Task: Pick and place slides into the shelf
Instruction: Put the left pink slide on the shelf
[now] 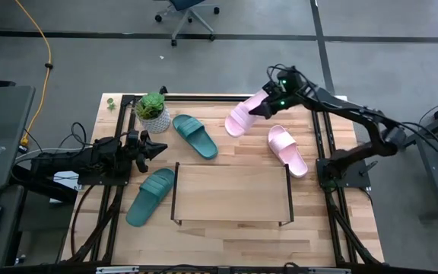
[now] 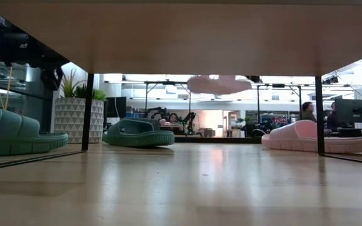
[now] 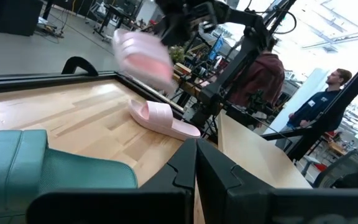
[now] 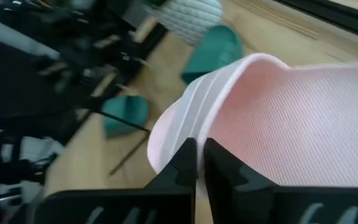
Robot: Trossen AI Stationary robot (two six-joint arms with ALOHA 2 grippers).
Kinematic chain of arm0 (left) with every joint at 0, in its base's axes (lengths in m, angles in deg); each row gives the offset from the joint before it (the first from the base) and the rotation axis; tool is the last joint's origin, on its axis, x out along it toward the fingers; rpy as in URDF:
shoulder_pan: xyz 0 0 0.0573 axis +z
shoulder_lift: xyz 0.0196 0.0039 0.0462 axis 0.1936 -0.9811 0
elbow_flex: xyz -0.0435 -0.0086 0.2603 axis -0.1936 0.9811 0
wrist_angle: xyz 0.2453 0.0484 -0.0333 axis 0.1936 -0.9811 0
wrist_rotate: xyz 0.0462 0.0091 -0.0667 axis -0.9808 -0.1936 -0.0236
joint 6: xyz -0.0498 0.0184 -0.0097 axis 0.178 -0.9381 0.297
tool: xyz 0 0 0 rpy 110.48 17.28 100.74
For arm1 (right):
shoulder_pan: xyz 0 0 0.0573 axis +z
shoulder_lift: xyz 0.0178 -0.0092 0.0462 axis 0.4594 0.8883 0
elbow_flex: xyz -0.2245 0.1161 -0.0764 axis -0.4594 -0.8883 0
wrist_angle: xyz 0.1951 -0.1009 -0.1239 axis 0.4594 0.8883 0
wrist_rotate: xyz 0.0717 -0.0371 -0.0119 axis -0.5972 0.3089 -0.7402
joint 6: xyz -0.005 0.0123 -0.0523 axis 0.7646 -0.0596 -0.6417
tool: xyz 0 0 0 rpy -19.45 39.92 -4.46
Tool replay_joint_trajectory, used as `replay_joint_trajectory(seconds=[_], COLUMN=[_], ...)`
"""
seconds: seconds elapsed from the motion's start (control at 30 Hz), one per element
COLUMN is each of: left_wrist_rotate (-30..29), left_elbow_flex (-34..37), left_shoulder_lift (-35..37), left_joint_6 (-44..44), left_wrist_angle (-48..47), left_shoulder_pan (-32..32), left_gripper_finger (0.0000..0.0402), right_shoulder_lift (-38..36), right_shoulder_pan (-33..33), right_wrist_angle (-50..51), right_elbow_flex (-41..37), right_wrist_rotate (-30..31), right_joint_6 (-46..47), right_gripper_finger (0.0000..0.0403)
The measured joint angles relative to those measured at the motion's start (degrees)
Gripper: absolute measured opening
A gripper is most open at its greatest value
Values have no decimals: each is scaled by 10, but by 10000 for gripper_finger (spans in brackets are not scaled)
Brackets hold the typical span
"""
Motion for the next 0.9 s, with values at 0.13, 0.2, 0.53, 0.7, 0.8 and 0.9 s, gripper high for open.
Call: replay_joint_trajectory(seconds=[0.13,0.2,0.53,0.7,0.8,0.9], left_wrist_rotate=[0,0,0,0,0,0], left_elbow_flex=[0,0,0,0,0,0], left_shoulder_lift=[0,0,0,0,0,0], left_joint_6=[0,0,0,0,0,0], left_wrist_angle=[0,0,0,0,0,0], left_shoulder_pan=[0,0,0,0,0,0], left_gripper_finger=[1,1,1,1,1,1], right_shoulder_lift=[-41,-58,-88,-88,-88,-88], right_shoulder_pan=[4,9,81,143,182,222], right_wrist_angle=[0,-1,10,57,87,90], right_elbow_flex=[0,0,0,0,0,0], right_wrist_rotate=[-32,-52,-144,-151,-141,-128], right_joint_6=[19,30,70,54,46,45], right_gripper_finger=[0,0,0,0,0,0])
